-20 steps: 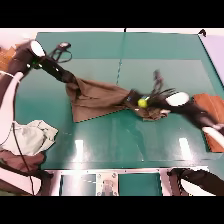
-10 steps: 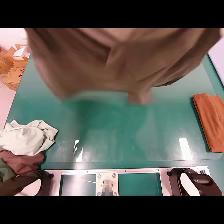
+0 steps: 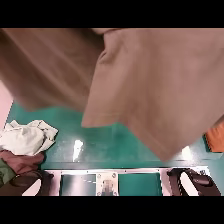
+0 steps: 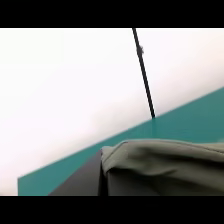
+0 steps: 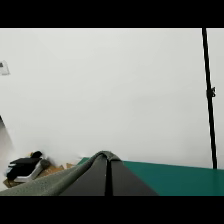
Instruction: Fold the shirts.
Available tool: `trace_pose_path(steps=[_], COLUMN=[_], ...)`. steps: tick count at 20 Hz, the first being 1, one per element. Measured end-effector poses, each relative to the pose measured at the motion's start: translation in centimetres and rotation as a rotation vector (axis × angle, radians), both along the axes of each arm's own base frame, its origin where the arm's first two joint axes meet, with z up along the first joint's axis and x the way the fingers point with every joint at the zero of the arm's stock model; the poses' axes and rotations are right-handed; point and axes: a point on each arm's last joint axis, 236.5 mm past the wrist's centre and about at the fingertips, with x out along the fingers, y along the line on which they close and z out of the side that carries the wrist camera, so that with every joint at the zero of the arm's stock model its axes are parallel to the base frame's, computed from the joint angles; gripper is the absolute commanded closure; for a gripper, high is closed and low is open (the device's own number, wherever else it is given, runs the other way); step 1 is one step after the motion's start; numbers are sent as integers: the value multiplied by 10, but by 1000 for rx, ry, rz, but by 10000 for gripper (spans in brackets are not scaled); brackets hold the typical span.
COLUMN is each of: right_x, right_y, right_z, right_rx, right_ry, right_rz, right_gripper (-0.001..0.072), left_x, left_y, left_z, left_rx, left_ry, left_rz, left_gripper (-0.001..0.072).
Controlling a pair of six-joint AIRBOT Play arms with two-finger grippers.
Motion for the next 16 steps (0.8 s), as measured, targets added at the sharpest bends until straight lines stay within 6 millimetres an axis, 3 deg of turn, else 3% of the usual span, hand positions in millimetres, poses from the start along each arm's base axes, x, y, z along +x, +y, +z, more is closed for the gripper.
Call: trace_pose_path(steps=[3, 5, 9, 11, 13, 14, 15, 16], right_x=[57, 107, 199, 232, 253, 260, 263, 266], right_y=[-15, -29, -59, -70, -79, -82, -84, -86], right_z=[-54, -110, -251, -326, -394, -425, -449, -470], right_rx=[24, 49, 111, 137, 159, 167, 175, 180], right_ry=[151, 289, 582, 727, 851, 908, 954, 990], right_rz=[-19, -36, -90, -114, -136, -145, -150, -156], right_gripper=[696, 696, 696, 696, 694, 678, 542, 410], left_x=[74, 131, 239, 276, 300, 307, 312, 315], left_y=[-13, -30, -69, -86, -98, -102, -105, -106], left_z=[-66, -125, -271, -347, -410, -436, -457, -470], left_rx=[37, 47, -2, -54, -109, -130, -147, -164], left_ry=[186, 323, 586, 690, 767, 799, 827, 843], left_rz=[-31, -87, -215, -260, -281, -285, -288, -286], left_gripper=[686, 686, 686, 686, 684, 525, 196, 166])
